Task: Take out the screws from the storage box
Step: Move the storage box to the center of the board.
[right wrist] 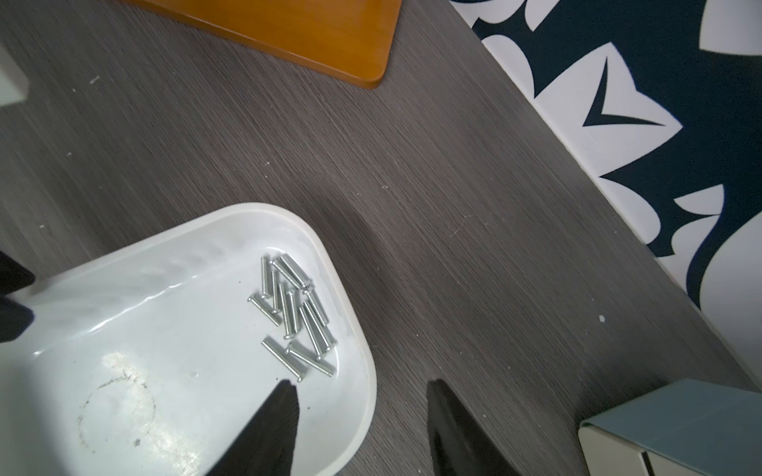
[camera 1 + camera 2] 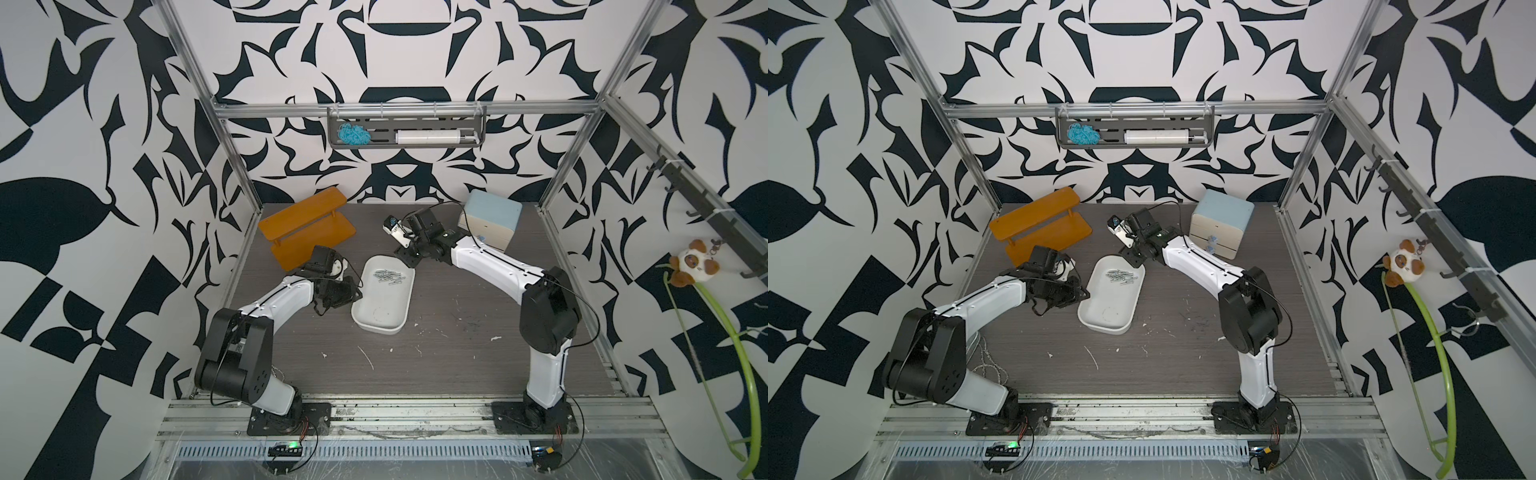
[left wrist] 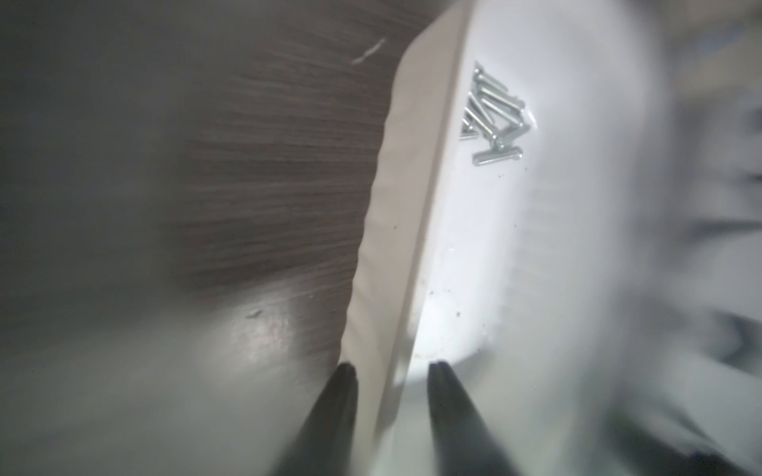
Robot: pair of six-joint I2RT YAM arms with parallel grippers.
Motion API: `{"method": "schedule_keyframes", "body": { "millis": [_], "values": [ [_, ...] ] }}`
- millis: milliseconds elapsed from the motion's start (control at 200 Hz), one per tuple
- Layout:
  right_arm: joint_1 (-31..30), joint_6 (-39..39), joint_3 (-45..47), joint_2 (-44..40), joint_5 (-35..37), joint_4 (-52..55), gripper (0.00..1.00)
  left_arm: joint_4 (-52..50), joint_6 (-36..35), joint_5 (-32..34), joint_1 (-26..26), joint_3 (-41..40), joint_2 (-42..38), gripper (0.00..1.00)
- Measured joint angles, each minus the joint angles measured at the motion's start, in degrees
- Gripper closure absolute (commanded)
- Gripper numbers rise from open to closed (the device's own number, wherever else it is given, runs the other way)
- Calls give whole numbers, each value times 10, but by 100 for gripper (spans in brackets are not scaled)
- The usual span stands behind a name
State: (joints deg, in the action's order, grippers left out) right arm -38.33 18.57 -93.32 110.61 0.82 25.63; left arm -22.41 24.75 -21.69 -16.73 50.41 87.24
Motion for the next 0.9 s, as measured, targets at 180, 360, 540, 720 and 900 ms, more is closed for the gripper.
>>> {"method": "schedule_keyframes", "body": {
  "millis": [180, 360, 540, 720, 900],
  "values": [
    [2, -1, 31, -16, 3, -9, 45, 4, -7, -10, -10, 1, 10, 94],
    [2, -2, 58, -34, 2, -19, 46, 10, 1, -15, -31, 4, 11, 100],
    [2, 10, 102, -58, -10, -31, 47, 12, 25, -1, -77, 7, 11, 100],
    [2, 42, 136, -82, -31, -34, 48, 20, 54, 14, -132, 8, 11, 100],
    [2, 86, 157, -89, -40, -15, 52, 26, 85, 38, -169, 20, 19, 99]
  ]
}}
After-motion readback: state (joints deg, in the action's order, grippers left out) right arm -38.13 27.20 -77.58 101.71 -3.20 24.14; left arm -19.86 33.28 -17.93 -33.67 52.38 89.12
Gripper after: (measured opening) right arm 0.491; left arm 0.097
